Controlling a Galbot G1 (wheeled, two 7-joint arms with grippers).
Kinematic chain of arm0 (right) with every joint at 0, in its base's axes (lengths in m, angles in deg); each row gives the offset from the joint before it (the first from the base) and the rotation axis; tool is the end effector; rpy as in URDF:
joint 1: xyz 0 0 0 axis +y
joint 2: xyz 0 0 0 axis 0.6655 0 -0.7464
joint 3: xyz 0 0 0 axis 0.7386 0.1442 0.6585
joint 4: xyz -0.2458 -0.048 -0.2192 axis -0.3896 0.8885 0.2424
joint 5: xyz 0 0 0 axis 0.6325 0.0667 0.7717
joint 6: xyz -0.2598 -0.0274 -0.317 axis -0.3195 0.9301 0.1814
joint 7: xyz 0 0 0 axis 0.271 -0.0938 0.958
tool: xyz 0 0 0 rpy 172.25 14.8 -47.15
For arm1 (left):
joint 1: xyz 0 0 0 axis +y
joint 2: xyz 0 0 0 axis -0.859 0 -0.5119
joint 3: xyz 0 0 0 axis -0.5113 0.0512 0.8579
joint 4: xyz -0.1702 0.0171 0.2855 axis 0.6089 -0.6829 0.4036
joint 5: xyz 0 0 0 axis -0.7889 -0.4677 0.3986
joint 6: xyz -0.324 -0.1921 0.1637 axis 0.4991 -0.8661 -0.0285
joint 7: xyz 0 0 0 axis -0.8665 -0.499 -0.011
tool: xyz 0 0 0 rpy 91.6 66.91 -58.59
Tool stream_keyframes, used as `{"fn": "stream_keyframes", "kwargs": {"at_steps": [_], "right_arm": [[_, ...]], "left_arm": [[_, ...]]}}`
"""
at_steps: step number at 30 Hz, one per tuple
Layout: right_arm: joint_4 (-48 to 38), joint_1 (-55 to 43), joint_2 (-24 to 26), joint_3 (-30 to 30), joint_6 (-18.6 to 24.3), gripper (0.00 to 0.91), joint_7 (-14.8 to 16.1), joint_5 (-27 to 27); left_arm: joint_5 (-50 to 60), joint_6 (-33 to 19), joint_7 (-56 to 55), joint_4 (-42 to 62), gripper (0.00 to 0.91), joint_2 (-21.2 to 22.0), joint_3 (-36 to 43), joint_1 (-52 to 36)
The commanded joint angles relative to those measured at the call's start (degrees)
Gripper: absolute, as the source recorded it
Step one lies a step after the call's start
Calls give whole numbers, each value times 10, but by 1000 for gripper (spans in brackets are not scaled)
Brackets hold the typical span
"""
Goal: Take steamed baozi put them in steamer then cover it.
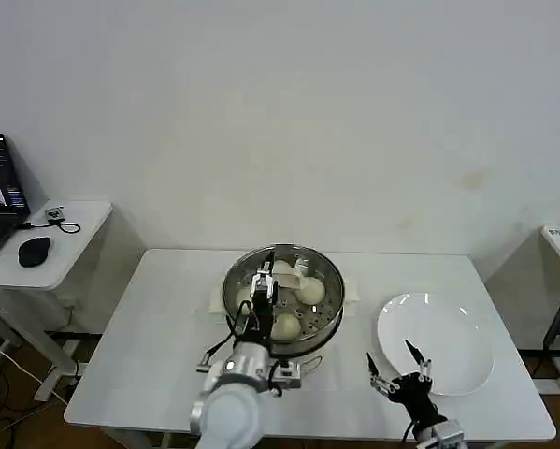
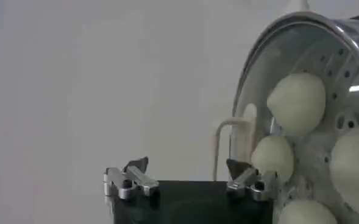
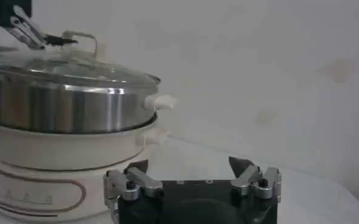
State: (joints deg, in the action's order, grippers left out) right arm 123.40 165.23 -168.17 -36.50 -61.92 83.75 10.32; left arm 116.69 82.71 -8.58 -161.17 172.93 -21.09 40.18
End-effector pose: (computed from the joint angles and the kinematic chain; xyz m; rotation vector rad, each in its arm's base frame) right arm 0.2180 -0.0782 -0.3421 0.2757 -2.9566 0.2983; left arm 0.2988 -0.1479 -0.2068 0.2049 2.2483 2.0122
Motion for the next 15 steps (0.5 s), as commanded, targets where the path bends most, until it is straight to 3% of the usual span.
{"fn": "stream_keyframes", "kwargs": {"at_steps": [1,5,8,11,15], "right_arm": [[3,4,2,-1,0,907,0,1],[14,13,9,-3,-2,907,-3,-8],[27,30,29,3,-4,907,-13,-22],[46,52,52,7,-7,907,-22,-36],[63,69,67,2,-12,907,-38,-62]], "left_arm": [[-255,-31,-43,-118,907,-85,-48,90],[-567,-46,-179,-122,907,-113,-107,118],[-817,-126,-268,-94,907,-130,-164,131],[-921,-158,-318,-84,907,-130,-202,146],[-953,-142,-327,-88,907,-129,-235,180]]}}
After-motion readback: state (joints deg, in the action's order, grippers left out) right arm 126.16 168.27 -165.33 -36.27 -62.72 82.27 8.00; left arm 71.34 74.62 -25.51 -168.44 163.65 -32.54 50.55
